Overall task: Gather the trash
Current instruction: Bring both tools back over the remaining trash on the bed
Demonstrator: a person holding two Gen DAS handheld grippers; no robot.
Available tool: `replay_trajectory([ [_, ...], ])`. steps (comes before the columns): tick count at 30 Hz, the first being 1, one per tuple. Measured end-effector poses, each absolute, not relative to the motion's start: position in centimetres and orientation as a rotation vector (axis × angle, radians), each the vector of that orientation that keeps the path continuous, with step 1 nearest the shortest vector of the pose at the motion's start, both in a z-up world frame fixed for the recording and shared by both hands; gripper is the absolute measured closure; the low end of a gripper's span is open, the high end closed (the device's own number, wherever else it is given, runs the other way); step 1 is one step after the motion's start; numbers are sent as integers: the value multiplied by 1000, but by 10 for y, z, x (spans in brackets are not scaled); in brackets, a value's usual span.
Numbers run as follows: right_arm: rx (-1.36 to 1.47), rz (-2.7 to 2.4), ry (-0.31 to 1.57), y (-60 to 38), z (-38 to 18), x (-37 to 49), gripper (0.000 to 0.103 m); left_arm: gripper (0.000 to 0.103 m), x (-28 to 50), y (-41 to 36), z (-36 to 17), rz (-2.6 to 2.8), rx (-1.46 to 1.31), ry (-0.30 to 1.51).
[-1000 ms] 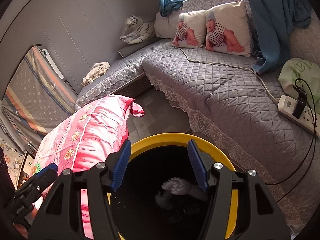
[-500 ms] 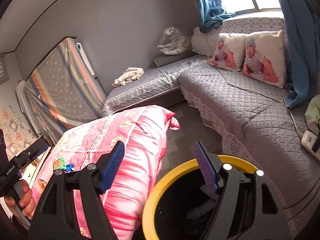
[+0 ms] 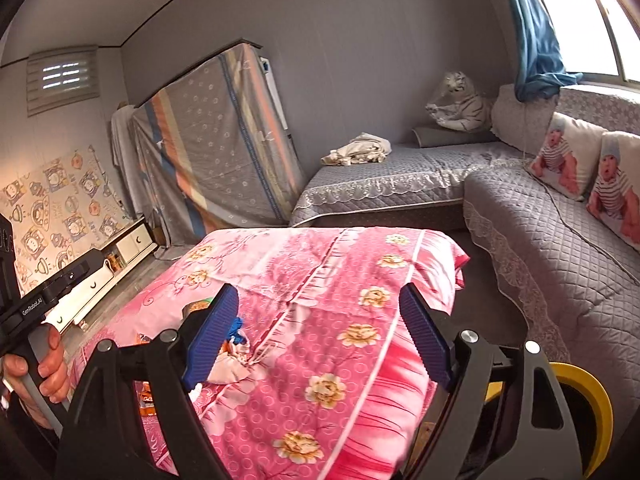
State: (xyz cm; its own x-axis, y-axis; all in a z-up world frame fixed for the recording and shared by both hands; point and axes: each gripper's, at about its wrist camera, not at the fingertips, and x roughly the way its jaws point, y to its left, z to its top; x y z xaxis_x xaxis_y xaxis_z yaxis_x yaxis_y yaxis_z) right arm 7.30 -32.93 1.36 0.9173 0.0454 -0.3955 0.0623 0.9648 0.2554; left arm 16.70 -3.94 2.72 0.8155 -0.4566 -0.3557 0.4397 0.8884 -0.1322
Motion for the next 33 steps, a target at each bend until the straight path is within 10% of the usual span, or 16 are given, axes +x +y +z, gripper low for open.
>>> replay_trajectory([
  [33, 2, 336, 768, -168, -109, 174, 21, 20, 203, 48, -101, -342, -106, 700],
])
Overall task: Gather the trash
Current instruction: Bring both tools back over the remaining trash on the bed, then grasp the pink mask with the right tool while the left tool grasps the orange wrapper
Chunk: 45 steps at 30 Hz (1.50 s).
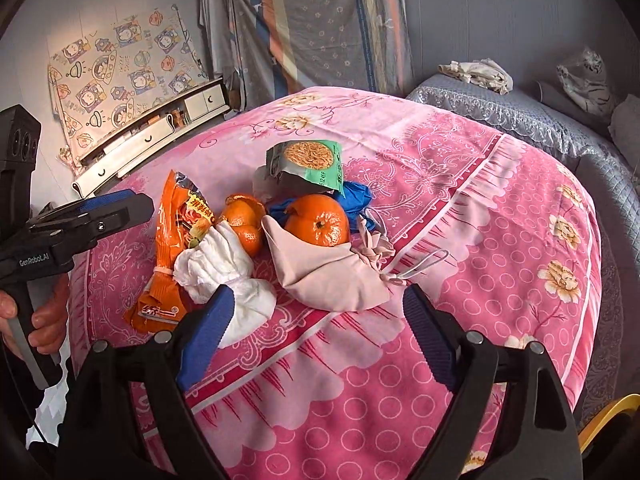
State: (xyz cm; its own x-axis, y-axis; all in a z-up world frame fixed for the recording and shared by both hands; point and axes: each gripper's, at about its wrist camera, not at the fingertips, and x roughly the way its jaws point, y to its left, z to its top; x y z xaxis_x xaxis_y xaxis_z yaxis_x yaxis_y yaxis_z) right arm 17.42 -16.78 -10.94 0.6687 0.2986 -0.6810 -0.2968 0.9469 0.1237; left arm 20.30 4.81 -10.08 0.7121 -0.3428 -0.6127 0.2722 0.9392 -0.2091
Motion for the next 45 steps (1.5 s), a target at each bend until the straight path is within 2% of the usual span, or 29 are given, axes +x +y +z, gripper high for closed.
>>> replay_trajectory([
  [12, 21, 336, 823, -171, -127, 198, 21, 21, 220, 48, -123, -338, -145, 760],
  [15, 19, 340, 832, -170, -131, 203, 23, 28, 226, 50, -127, -332, -156, 778],
  [24, 74, 376, 874, -174, -139, 219, 39, 44, 237, 53, -141, -328, -187, 819],
  [27, 88, 380, 893, -173, -143, 223, 49, 55, 238, 51, -144, -334, -189, 836],
  [30, 95, 378, 892, -174, -144, 223, 62, 61, 234, 50, -143, -329, -172, 820],
  [34, 105, 385, 896, -178, -143, 222, 70, 72, 232, 54, -141, -317, -183, 810],
  [37, 106, 378, 886, -178, -139, 219, 74, 77, 230, 57, -138, -309, -184, 797],
  [45, 106, 371, 832, -182, -117, 204, 75, 85, 219, 68, -118, -275, -192, 743],
])
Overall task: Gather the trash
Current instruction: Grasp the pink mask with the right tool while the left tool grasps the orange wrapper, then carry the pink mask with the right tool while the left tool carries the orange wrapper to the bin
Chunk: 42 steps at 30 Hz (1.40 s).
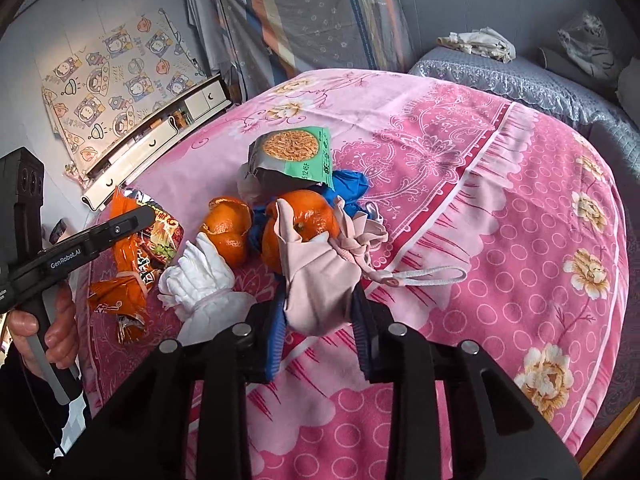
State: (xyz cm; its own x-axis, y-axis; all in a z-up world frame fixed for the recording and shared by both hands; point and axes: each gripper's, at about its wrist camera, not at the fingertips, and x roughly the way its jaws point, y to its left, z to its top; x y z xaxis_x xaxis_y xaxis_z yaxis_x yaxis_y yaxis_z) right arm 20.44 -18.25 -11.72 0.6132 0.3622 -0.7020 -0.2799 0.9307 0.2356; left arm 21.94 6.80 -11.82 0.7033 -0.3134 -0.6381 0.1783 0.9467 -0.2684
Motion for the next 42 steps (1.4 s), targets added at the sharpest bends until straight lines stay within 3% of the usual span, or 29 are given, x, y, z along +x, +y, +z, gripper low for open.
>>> replay_trajectory([
  [18, 160, 326, 657, -222, -44, 149, 75, 86, 174, 55, -33, -278, -141, 518],
  [32, 190, 178, 467, -291, 26, 78, 75, 86, 148, -17, 35, -409, -77, 388],
  [42, 231, 17, 400, -354, 46, 26, 75, 86, 124, -104, 57, -621, -32, 344],
])
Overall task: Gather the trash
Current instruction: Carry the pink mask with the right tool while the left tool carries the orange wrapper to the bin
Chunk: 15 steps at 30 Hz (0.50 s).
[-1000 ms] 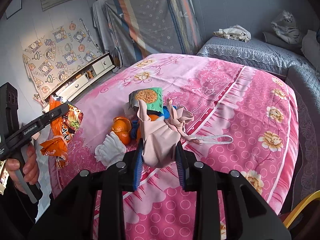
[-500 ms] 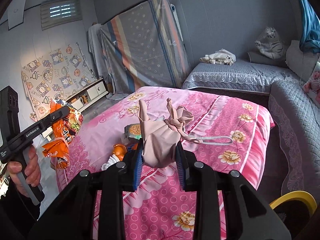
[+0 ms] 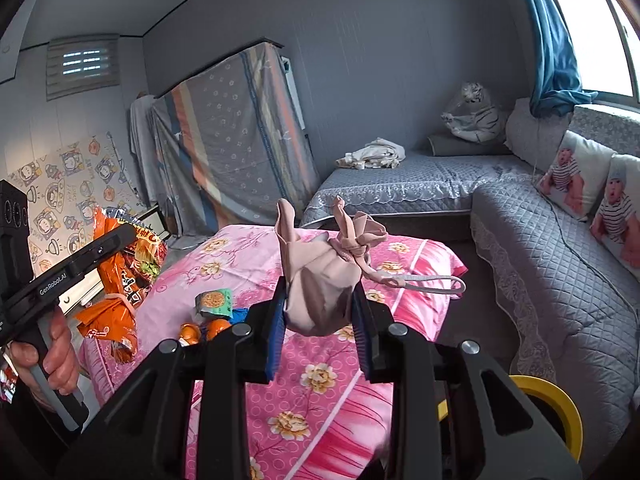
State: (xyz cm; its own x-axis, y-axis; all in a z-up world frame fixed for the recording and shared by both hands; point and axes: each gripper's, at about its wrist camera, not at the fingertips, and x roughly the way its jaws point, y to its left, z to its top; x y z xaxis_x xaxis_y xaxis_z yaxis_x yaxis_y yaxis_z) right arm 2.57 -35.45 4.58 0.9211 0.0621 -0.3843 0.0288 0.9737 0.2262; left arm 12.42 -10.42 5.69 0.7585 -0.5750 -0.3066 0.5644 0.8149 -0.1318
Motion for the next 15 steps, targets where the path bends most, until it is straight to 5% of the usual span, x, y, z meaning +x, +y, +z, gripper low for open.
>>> replay_trajectory([
  [15, 315, -278, 396, -453, 14, -41, 75, 86, 108, -229, 19, -894, 22, 434],
])
